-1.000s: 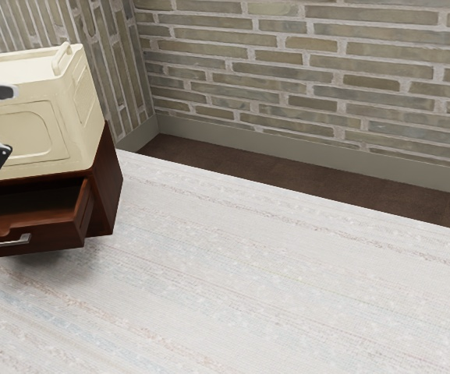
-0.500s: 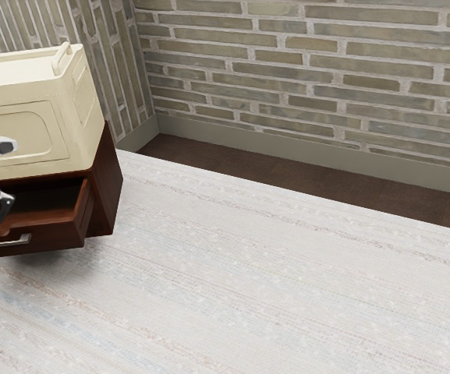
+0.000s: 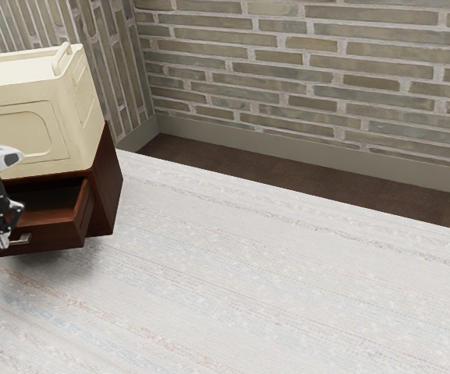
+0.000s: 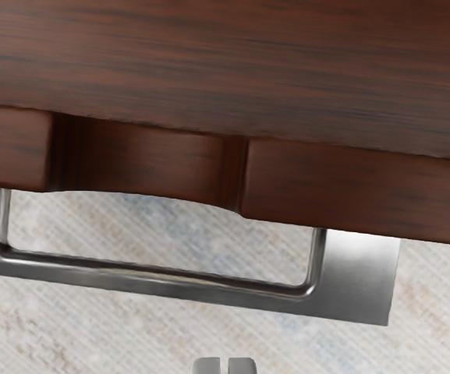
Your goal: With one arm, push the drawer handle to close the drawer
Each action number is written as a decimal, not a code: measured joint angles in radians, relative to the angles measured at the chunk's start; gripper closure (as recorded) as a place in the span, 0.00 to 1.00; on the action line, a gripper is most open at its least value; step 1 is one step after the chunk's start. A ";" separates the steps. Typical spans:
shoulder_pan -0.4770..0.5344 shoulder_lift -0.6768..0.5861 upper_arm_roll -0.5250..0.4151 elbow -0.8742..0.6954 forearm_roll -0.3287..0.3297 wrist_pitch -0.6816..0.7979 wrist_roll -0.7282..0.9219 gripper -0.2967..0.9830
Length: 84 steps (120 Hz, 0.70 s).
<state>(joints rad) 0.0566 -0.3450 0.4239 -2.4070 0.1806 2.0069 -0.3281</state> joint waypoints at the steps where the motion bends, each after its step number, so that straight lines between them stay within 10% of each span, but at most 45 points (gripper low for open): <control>1: 0.000 0.002 0.000 0.000 0.000 0.003 0.000 0.85; 84: -0.001 0.098 0.046 0.006 0.038 0.194 0.002 0.84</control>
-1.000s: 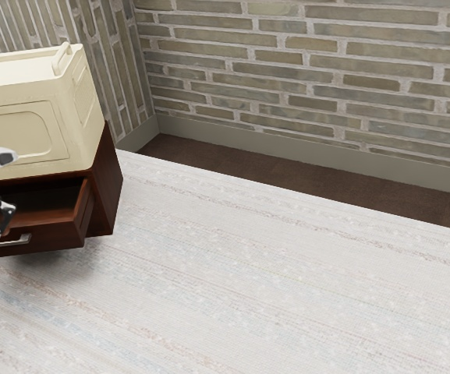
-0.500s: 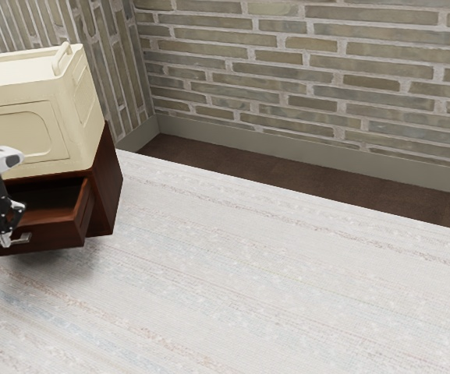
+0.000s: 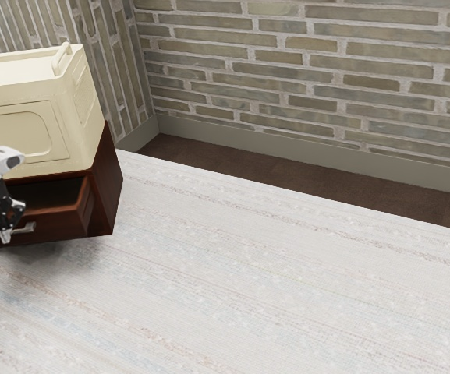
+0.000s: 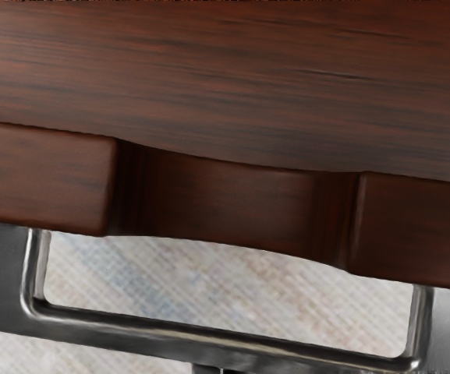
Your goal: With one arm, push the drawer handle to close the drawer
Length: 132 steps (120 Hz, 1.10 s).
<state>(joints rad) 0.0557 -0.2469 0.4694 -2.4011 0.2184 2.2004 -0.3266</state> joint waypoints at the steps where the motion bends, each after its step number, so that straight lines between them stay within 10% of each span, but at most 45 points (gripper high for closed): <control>1: 0.000 0.001 0.000 0.000 0.000 0.004 0.000 0.84; 105: -0.001 0.231 -0.005 0.138 -0.015 0.362 -0.019 0.85; 132: -0.051 -0.040 -0.045 0.114 -0.019 0.062 -0.037 0.85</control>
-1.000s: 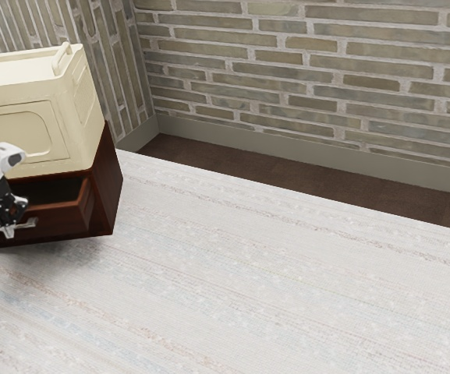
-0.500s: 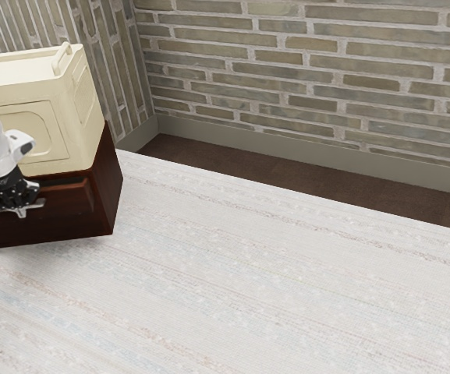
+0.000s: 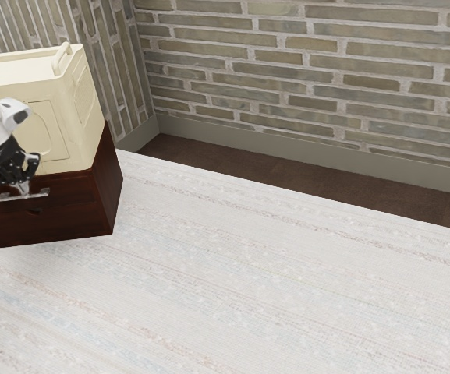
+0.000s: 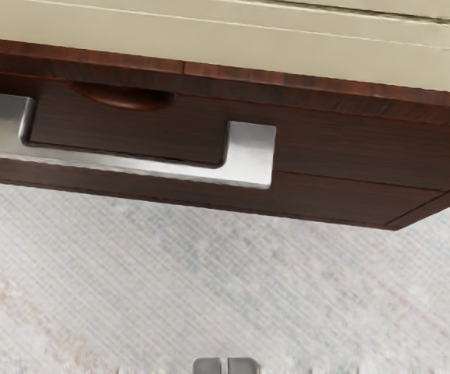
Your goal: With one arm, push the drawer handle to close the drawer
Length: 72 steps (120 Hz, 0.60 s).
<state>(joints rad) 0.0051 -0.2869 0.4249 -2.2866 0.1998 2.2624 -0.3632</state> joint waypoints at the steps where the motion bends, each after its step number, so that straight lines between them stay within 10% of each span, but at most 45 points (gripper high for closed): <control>1: -0.001 -0.010 -0.007 -0.001 0.000 -0.013 -0.001 0.85; 42: -0.244 -0.177 -0.172 0.034 -0.063 -0.378 -0.031 0.85; 72: -0.398 -0.129 -0.171 0.219 -0.063 -0.487 -0.043 0.46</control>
<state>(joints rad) -0.3926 -0.4155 0.2540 -2.0680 0.1372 1.7759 -0.4061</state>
